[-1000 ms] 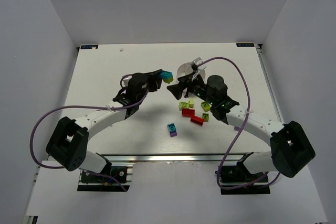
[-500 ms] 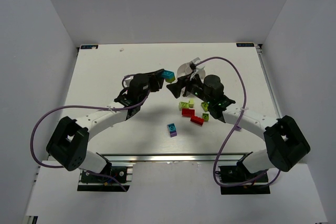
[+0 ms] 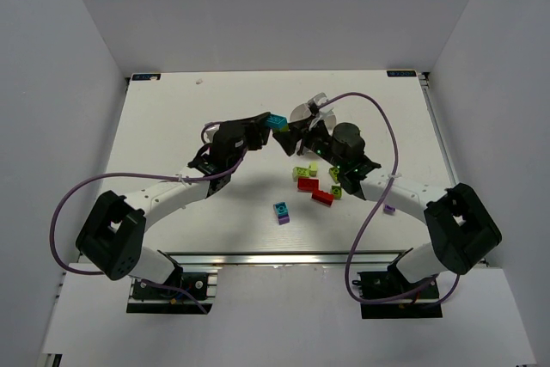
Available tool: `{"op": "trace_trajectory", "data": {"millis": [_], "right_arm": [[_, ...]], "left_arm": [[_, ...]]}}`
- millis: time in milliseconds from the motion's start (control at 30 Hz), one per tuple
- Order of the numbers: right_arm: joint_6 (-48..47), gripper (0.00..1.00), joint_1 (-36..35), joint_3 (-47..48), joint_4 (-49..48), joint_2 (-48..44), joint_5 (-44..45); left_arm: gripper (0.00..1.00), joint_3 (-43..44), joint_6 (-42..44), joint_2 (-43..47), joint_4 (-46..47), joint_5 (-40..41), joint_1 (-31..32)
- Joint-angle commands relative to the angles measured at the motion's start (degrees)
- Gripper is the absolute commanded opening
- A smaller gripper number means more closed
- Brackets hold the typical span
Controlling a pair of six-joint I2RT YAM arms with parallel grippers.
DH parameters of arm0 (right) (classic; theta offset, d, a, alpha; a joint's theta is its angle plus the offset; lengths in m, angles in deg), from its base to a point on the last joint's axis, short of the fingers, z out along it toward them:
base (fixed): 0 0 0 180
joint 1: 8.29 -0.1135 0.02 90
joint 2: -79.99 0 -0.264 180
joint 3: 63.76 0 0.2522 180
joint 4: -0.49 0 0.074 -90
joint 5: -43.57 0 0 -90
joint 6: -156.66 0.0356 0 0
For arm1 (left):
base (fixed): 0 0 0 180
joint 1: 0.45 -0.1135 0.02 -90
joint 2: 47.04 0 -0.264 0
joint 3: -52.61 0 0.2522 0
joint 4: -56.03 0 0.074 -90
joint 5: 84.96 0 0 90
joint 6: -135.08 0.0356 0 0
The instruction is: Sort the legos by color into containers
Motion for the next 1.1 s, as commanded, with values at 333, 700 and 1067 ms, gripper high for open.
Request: {"op": "trace_trajectory", "data": {"millis": [333,700,1067], "right_arm": [[-2.6,0.18,-0.3,1.4,-5.6,0.8,-1.1],[-5.8,0.0,-0.3,-3.9,-4.7,-3.0,-8.6],[-11.3,0.0,3.8,-9.3,3.0,-9.3,-12.2]], "left_arm": [[0.0,0.4,-4.0,0.1,2.8,0.6,0.4],[0.0,-0.4,-5.9,1.3,4.7,2.7,0.2],[0.0,-1.1,-5.8,2.4,5.7,2.9,-1.3]]}}
